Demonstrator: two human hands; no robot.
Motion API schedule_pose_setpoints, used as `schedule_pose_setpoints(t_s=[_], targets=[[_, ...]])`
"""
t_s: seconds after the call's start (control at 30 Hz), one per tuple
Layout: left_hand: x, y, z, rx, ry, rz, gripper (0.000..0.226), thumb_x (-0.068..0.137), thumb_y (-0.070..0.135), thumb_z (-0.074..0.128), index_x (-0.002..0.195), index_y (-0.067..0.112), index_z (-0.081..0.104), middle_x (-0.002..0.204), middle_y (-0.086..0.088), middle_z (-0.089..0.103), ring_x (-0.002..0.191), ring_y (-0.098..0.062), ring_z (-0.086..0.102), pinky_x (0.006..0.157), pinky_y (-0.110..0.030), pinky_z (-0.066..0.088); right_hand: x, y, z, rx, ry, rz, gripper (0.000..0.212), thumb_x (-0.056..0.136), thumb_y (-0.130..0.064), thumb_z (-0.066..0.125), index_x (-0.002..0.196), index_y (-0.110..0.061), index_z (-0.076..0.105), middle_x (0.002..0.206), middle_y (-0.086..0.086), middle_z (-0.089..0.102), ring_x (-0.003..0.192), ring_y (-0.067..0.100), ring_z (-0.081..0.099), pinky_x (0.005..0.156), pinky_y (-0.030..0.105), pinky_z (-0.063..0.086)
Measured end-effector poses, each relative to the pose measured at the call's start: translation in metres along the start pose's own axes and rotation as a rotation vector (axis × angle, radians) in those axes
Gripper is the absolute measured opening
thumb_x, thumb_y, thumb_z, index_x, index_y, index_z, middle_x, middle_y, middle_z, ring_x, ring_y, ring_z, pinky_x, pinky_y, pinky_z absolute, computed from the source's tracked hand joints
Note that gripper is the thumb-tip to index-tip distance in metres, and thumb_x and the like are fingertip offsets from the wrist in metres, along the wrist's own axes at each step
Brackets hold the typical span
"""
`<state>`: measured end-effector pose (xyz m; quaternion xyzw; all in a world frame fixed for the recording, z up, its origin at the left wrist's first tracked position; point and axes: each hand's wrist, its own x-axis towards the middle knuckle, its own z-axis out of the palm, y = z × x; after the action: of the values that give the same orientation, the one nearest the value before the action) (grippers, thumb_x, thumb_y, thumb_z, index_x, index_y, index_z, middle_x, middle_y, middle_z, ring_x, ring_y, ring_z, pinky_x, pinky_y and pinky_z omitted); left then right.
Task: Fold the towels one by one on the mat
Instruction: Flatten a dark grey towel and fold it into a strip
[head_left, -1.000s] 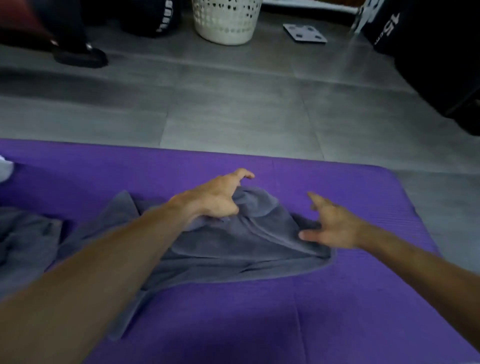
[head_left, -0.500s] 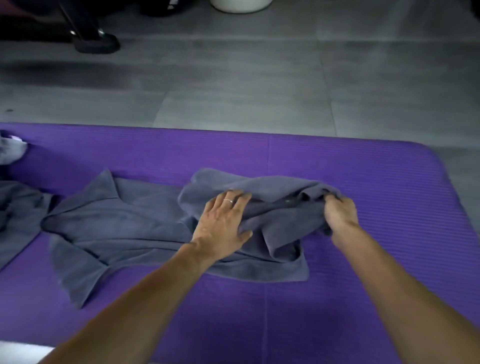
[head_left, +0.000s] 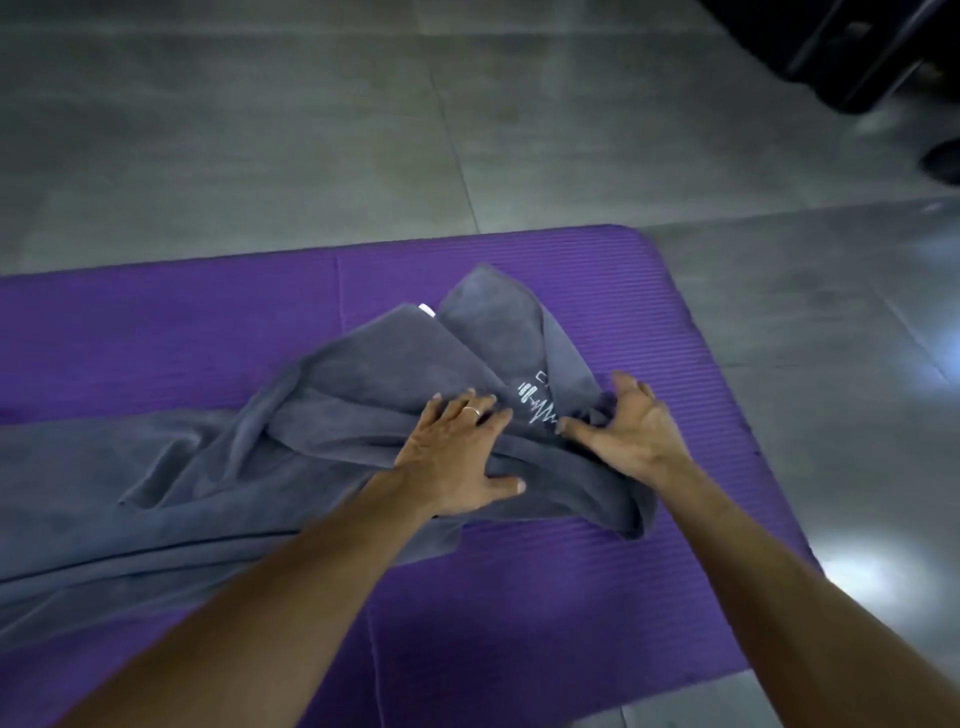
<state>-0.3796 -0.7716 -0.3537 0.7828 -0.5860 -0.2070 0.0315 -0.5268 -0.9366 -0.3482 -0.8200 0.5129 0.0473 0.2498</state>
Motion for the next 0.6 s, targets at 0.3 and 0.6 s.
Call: schedule_pose_setpoints(t_s=[0.3,0.6], targets=[[0.004,0.034,0.027,0.008,-0.129,0.238,0.091,0.081,0.068,0.054,0.153,0.028,0.015,0.160,0.005,0.011,0.148,-0.015,-0.002,0.119,-0.049,-0.008,-0.018,0.096,-0.030,0.197,0.146,0.327,0.022,0.083,-0.021,0.066,0.102,-0.010,0.070,0.101,0.016,0.070,0.102,0.034,0.065,0.088,0.038,0.049],[0.023,0.021,0.012,0.033,0.259,0.185,0.058,0.088,0.048,0.042,0.134,0.014,0.051,0.138,-0.009,0.053,0.136,-0.027,0.041,0.110,-0.045,0.032,0.001,0.027,-0.024,-0.246,0.299,-0.103,0.045,0.083,-0.025,0.059,0.125,-0.011,0.054,0.124,0.016,0.051,0.114,0.040,0.048,0.092,0.049,0.040]])
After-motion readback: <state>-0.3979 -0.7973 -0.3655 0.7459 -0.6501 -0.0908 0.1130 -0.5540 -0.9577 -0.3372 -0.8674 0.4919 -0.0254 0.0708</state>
